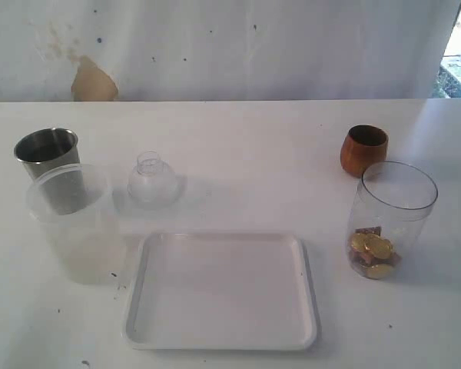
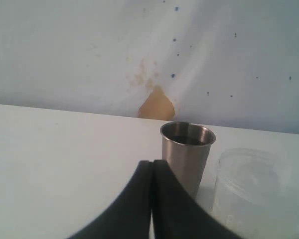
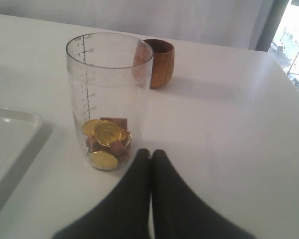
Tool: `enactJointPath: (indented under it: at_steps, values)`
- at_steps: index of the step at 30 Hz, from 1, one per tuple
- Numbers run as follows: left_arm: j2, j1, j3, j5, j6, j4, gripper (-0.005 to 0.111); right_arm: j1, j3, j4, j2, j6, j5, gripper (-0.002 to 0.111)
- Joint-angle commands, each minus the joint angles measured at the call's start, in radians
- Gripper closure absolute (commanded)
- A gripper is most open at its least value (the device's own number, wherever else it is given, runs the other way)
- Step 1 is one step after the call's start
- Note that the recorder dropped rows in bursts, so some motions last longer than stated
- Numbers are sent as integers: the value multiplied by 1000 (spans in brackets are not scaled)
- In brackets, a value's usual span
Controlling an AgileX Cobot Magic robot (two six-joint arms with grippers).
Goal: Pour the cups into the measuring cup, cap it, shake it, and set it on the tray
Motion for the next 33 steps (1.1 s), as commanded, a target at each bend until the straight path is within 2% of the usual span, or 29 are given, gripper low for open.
enactJointPath:
  at_steps: [1,25,28,30,33]
  values:
    - [-5,2,-1,-10,-2,-5,107,-1,4,-1,-7,-12,6,108]
    - [-5,2,-1,-16,-4,-5,107,-1,4,-1,-7,-12,4,108]
    - [-5,2,-1,-90,-7,-5,107,-1,4,-1,-7,-12,4,108]
    - [-5,2,-1,-210,-15,-8,107,-1,4,-1,-7,-12,4,108]
    - [-5,2,-1,-362,-139,-20,107,-1,4,-1,-7,-12,4,108]
